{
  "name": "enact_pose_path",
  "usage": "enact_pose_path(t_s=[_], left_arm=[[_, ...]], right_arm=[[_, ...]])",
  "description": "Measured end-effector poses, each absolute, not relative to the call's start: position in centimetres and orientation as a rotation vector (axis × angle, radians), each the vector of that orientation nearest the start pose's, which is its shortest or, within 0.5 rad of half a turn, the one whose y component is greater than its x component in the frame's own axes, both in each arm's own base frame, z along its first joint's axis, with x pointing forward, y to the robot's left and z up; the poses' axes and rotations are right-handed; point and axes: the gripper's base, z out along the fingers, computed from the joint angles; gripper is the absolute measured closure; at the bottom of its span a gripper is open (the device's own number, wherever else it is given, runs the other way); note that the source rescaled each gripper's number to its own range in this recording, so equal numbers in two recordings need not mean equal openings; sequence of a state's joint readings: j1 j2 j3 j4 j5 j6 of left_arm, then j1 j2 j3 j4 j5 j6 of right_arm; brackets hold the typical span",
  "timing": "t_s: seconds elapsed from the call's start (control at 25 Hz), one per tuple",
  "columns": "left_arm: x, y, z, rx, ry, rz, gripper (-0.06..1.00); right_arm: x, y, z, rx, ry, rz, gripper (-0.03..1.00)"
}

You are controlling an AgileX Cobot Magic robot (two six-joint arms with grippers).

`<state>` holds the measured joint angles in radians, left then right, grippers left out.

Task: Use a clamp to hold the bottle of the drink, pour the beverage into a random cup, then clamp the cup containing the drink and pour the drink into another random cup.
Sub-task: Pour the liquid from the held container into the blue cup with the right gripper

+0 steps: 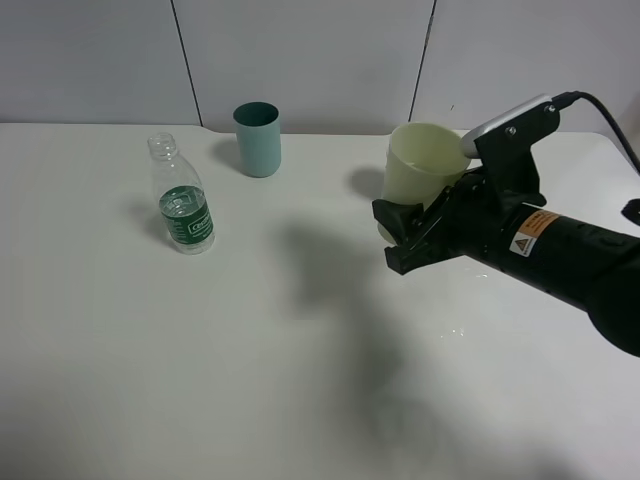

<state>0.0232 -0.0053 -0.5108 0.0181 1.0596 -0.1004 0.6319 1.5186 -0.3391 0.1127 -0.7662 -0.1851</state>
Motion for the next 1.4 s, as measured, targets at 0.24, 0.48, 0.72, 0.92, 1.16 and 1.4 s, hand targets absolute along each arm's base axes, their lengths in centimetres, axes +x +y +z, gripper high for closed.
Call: enact_pose_path(t_s=[0.24, 0.48, 0.72, 0.92, 1.16, 1.4], left_arm=[[-0.7, 0.1, 28.0, -0.126, 2.023, -0.027, -0.06], [-0.7, 0.1, 28.0, -0.126, 2.023, -0.027, -0.06], [-0.7, 0.1, 28.0, -0.126, 2.023, -0.027, -0.06], [-0.7, 0.1, 28.0, -0.126, 2.023, -0.027, -0.06], [-0.7, 0.1, 28.0, -0.126, 2.023, -0.027, -0.06], [-0.7, 0.1, 28.0, -0.126, 2.022, -0.027, -0.06]], right_arm=[[20.2, 12.6, 17.9, -0.548, 1.818, 0.287, 0.95], [21.3, 9.6, 19.0, -0.41, 1.89, 0.236, 0.95], [23.3, 8.1, 20.0, -0.373, 1.992, 0.187, 0.95], [24.6, 7.1, 21.2, -0.334, 1.999, 0.181, 0.95], [26.5, 4.9, 22.5, -0.264, 2.062, 0.139, 0.95], [28.1, 4.5, 23.0, -0.255, 2.161, 0.057, 0.95]])
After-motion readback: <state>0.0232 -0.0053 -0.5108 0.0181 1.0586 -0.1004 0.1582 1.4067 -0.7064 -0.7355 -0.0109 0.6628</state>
